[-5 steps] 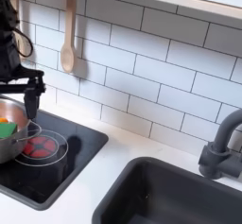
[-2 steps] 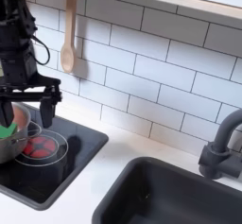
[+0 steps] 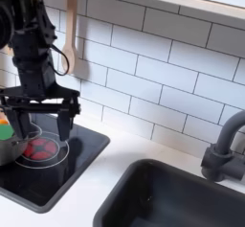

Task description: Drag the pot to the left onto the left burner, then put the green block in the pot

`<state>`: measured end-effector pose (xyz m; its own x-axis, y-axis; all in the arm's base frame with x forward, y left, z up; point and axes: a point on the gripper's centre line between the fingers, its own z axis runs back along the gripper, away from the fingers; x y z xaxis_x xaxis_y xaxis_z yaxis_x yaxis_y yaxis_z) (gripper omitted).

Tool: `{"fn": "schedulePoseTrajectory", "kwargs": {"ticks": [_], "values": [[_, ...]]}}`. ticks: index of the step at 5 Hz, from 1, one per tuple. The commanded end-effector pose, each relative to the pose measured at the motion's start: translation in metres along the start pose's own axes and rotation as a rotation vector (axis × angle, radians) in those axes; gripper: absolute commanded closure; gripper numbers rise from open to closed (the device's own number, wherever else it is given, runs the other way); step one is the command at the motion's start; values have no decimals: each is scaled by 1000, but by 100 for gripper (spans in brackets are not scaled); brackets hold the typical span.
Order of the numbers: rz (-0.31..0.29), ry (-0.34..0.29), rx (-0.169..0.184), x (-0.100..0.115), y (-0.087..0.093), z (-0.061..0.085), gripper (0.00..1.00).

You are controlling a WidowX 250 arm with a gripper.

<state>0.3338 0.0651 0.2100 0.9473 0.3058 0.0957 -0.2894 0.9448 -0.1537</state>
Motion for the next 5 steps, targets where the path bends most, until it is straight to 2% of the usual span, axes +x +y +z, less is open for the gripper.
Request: {"fn": "schedulePoseTrajectory", "kwargs": {"ticks": [1,3,5], "values": [[-23,12,23,-6,-5,-9,0],[-48,27,68,-11,-3,-20,0],[-43,37,86,-13,1,-27,0]]}}
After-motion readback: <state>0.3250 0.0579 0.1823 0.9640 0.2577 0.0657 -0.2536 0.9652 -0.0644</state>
